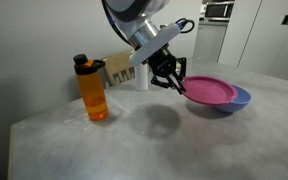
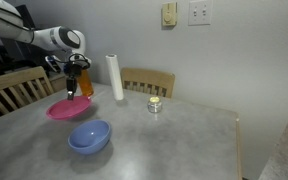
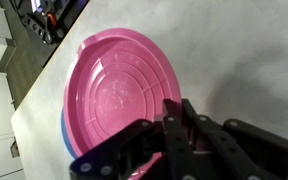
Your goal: Put the pink lid on the bowl
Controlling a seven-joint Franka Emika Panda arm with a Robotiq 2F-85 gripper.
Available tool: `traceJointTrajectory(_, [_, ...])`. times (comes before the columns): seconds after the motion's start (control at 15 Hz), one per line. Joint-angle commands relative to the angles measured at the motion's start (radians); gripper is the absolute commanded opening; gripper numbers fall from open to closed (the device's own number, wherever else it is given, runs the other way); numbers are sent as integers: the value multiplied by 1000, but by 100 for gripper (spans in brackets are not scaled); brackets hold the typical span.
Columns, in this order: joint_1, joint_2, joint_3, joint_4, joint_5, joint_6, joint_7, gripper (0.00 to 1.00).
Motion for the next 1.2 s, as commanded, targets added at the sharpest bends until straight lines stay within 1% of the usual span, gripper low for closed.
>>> traceJointTrajectory(0.0, [-12, 6, -20, 16, -52, -26, -64, 3])
traceJointTrajectory(0.27, [-50, -44, -30, -89, -63, 49, -104, 3])
traceJointTrajectory(0.6, [-105, -114, -20, -266, -20, 187, -85, 3])
traceJointTrajectory(0.87, [-128, -191, -21, -447, 6, 286, -60, 3])
traceJointTrajectory(0.93, [-123, -210, -33, -486, 18, 298, -58, 3])
traceJointTrajectory(1.13, [-126, -274, -36, -600, 29, 330, -42, 3])
